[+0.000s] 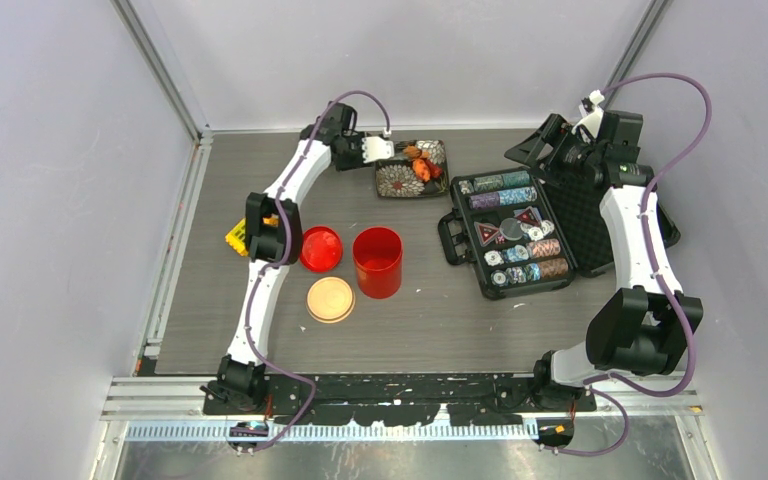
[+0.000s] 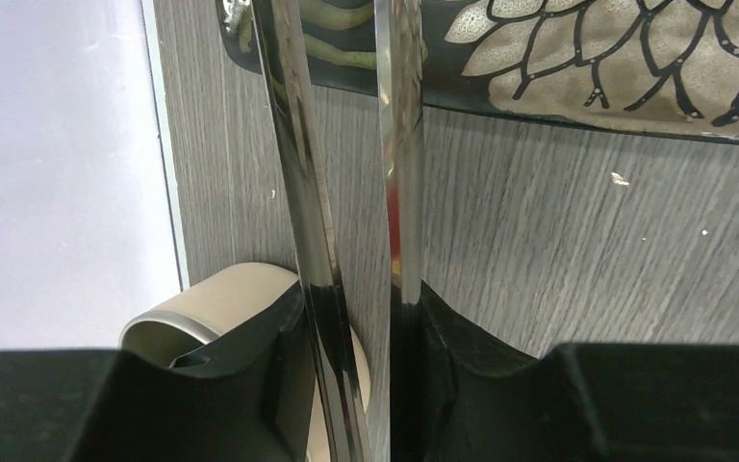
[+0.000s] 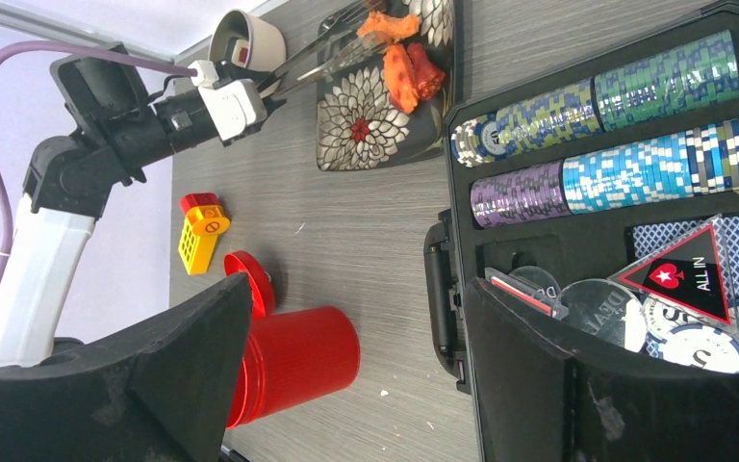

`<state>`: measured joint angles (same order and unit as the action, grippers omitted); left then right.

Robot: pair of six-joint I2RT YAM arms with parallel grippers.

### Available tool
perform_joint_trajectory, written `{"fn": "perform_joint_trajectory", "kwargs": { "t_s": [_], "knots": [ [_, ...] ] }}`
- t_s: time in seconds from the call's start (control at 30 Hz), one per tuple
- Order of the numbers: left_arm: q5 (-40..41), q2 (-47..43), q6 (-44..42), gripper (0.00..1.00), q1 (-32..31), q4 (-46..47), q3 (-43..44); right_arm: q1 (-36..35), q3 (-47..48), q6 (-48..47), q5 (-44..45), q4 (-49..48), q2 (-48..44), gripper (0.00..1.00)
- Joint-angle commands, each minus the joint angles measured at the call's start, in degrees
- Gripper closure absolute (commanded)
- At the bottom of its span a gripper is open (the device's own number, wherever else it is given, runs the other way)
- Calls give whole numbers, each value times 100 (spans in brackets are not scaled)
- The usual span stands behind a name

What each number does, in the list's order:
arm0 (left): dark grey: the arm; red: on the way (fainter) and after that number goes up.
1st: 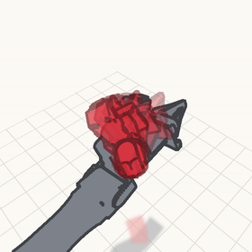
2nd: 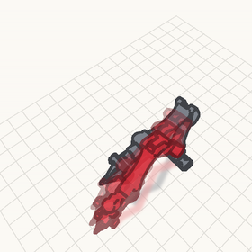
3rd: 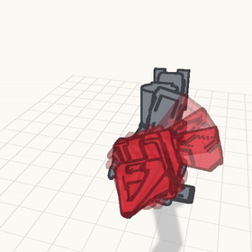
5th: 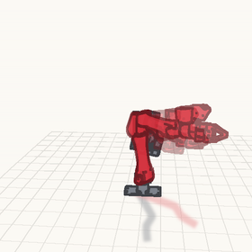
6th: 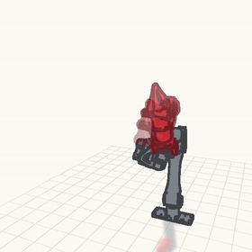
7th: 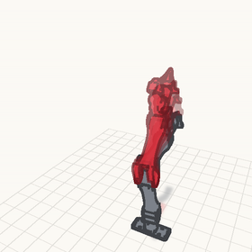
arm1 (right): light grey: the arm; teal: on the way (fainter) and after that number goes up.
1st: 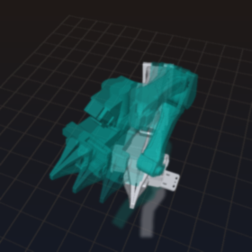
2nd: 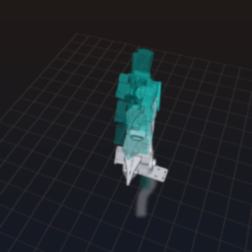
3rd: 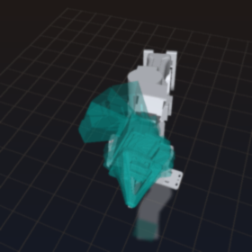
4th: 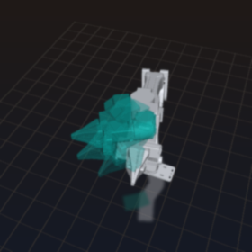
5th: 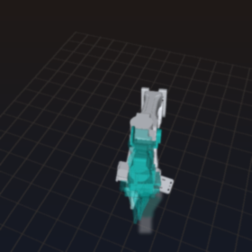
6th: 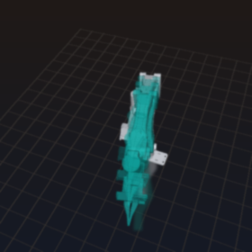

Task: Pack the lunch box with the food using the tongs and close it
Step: Pick up the fake food from the plate.

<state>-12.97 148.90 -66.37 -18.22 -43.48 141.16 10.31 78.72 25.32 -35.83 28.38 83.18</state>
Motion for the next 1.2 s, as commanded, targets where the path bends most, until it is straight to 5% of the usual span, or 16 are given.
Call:
{"fn": "perform_joint_trajectory", "kwargs": {
  "t_s": [0.0,0.8,1.17],
  "knots": [
    [-80,-542,79,65,46,-26,-101,33,82,-118,-33,-143,-100,15],
    [-276,-2435,1431,85,407,299,-1808,25,97,6,-225,-280,-47,14],
    [-1066,-4419,1791,84,659,-192,-3410,10,101,-12,-338,-281,-30,14]
  ]
}}
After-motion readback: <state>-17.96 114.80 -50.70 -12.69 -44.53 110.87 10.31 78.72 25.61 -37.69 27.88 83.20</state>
